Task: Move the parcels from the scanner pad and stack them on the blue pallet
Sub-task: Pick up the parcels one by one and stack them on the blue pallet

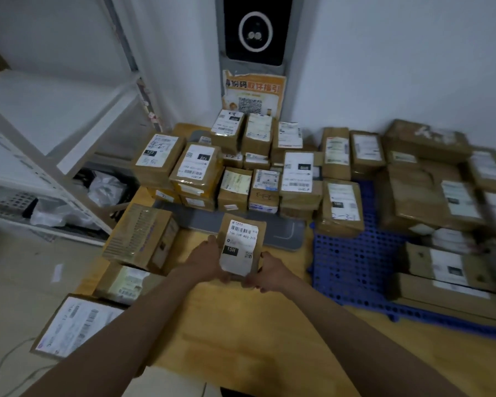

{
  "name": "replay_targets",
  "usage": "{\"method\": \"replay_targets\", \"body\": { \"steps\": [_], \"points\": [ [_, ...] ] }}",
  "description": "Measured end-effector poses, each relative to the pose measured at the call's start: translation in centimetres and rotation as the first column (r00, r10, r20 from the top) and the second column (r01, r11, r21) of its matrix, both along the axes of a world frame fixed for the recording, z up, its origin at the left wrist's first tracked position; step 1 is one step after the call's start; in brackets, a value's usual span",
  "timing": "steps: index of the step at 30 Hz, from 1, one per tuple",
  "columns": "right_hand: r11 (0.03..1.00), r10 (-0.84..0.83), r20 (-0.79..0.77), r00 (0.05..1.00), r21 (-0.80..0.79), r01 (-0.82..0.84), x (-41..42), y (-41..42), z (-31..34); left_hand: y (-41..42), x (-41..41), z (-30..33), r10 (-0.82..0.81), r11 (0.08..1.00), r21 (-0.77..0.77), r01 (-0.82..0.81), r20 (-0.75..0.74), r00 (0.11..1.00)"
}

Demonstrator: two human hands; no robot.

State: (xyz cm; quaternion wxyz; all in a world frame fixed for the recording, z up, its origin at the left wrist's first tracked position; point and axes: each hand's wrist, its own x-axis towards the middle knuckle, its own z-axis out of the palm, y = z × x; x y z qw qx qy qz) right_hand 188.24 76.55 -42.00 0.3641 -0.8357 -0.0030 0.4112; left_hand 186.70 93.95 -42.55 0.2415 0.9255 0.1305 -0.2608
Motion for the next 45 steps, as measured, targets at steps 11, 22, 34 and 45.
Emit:
{"method": "replay_targets", "body": {
  "steps": [11,22,34,45],
  "points": [
    [0.991,0.096,0.042,0.994,-0.102,-0.091,-1.9,-15.9,2.8,-14.2,-1.2,2.9,-0.197,0.98,-0.035,0.198,0.024,0.98],
    [0.994,0.036,0.191,0.981,-0.113,-0.014,-0.2,-30.7,7.6,-28.4,1.4,8.3,-0.33,0.939,-0.05,0.34,0.148,0.932],
    [0.993,0.058,0.344,0.937,-0.121,-0.017,13.4,-33.7,14.0,-30.5,13.9,14.9,-0.259,0.957,-0.044,0.288,0.323,0.91],
    [0.99,0.031,0.368,0.929,-0.141,0.023,29.6,-33.0,12.8,-30.1,30.7,13.6,-0.195,0.965,-0.102,0.24,0.329,0.924]
  ]
}}
